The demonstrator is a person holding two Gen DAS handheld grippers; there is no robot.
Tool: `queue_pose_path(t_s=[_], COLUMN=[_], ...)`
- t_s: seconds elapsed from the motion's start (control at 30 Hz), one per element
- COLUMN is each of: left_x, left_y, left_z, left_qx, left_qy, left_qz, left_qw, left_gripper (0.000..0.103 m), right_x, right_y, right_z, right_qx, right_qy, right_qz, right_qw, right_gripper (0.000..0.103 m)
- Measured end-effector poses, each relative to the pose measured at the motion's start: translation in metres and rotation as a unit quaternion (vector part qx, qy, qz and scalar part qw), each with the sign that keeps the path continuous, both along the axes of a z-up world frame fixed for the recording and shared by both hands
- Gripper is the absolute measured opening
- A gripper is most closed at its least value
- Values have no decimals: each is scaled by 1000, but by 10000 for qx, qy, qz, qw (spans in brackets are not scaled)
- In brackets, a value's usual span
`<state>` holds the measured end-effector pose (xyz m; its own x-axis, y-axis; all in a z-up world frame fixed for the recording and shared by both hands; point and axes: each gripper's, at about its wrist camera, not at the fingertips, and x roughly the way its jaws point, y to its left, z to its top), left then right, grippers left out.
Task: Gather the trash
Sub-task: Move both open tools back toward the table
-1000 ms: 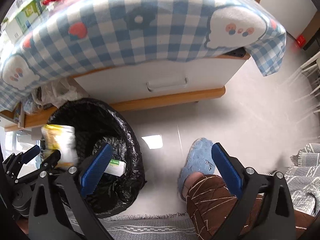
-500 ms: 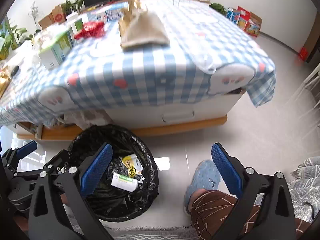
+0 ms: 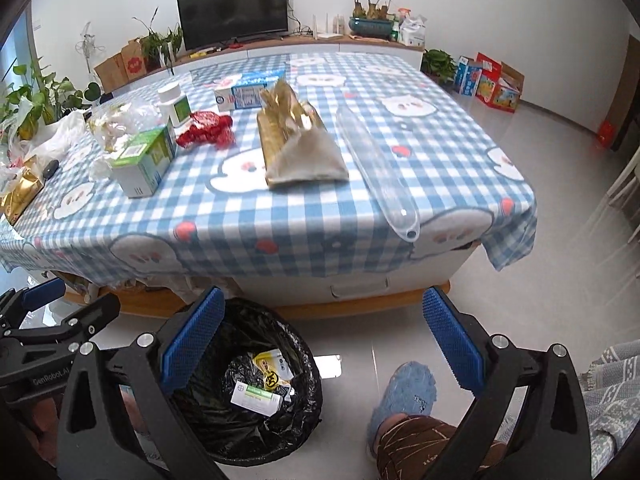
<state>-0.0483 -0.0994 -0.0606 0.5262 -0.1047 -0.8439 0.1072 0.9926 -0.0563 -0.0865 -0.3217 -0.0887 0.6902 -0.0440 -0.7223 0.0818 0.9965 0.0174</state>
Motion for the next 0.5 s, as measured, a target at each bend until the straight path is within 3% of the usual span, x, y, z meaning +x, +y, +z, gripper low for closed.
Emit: queue_pose_path(t_s=[0.17,0.5], left_x=[21,68], left_y=[5,10], left_z=[4,19], left_qx=[69,16], left_qy=[-16,-123], left_qz=[58,190], left_qw=[10000,9997], left_gripper=[97,97], right_x=[17,69], right_y=[5,14], right_z=[8,21], right_qx=[-15,-113], right_qy=[-80,-72], right_qz=[107,313], right_qw=[9999,9994], right_gripper=[95,86])
